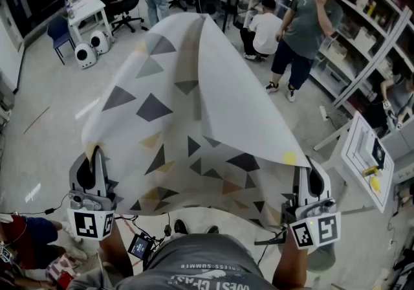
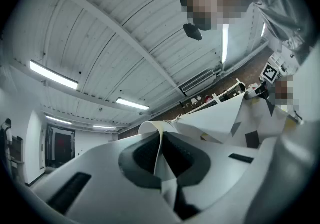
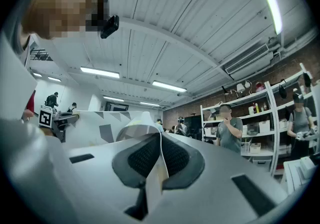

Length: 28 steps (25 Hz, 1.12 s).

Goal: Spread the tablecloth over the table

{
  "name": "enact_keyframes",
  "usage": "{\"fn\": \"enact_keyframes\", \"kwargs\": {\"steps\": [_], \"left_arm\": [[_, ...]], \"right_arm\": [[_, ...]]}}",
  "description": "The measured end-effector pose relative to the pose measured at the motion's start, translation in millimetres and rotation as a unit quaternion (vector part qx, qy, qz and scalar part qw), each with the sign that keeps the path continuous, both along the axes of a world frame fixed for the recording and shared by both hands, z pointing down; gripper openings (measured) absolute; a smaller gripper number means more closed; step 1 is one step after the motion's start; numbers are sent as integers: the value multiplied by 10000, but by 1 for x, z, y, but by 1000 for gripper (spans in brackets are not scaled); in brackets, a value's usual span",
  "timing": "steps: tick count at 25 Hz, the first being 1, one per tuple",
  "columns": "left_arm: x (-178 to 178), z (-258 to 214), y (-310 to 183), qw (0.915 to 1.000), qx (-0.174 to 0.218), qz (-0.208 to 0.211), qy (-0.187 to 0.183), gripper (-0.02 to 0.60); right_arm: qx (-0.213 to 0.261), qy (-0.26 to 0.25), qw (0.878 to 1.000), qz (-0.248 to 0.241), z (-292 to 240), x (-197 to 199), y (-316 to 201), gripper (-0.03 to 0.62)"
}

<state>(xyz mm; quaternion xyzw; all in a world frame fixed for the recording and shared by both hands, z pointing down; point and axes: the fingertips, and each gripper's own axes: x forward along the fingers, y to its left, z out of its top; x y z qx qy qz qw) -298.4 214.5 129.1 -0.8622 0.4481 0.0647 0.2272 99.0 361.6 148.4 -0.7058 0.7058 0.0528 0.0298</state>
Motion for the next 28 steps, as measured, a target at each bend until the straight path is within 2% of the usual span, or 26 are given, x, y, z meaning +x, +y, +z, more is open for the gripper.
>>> {"fn": "enact_keyframes", "kwargs": {"steps": [8,13,16,23,28], "left_arm": [[-8,3,-4,9998,27,184,58,-2],[-6,8,-7,9995,26,308,74,-2],[-5,16,-12,9994,-66,329,88,-2],[-7,26,-42,9995,-227,232,58,-2],[10,23,-66,9997,-236,-7,-16,-2]], "right_arm": [[6,-37,9999,148,4,-12,3,11],[3,-391,9991,150,10,-12,5,11],[-64,-402,9990,163,16,-12,2,11],[-194,-355,9990,167,25,-10,-33,11],[-180,-437,9989,-22,26,16,-71,11]]}}
